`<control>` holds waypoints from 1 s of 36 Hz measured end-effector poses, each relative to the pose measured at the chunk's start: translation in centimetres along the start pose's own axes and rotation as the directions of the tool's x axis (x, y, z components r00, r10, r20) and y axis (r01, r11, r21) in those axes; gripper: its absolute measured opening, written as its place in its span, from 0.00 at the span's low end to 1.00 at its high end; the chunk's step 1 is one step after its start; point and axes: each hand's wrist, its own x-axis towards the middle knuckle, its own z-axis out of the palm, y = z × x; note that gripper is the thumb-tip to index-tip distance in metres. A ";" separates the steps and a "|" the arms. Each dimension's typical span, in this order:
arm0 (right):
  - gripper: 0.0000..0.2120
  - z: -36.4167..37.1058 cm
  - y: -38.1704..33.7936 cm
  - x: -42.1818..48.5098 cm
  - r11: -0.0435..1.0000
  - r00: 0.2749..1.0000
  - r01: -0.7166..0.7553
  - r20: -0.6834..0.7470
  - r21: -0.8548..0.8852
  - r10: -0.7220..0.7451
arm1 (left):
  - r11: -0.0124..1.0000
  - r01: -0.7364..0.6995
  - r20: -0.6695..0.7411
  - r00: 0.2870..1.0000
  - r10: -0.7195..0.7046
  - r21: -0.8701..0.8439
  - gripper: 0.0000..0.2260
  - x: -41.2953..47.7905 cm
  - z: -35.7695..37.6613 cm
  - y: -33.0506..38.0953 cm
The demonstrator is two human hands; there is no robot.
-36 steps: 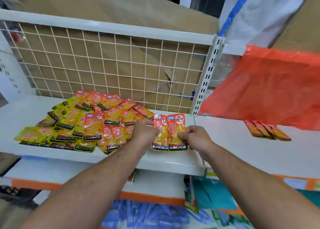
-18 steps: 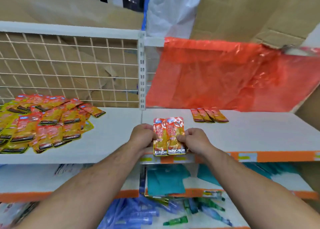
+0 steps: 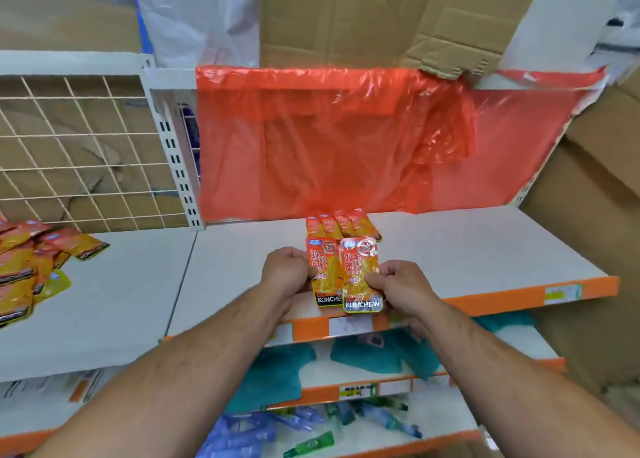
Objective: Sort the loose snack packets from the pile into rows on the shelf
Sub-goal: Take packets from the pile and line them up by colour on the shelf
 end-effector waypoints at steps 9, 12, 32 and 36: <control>0.13 -3.9 0.6 5.5 0.999 0.994 -0.045 -0.100 -0.008 0.044 | 0.998 -0.017 0.085 0.996 0.011 0.062 0.10 7.5 6.0 1.2; 0.16 -4.9 0.5 7.6 0.998 0.991 -0.061 -0.117 -0.024 0.058 | 0.992 -0.034 0.097 0.995 0.022 0.120 0.08 10.1 7.5 1.4; 0.11 -10.5 1.5 18.9 0.996 0.998 -0.059 0.003 0.073 0.059 | 0.933 0.016 -0.088 0.996 0.016 0.359 0.09 17.2 16.5 3.1; 0.12 -12.0 1.6 21.2 0.994 0.996 -0.047 0.075 0.094 0.040 | 0.850 0.014 -0.178 0.979 0.095 0.527 0.07 17.7 18.1 3.3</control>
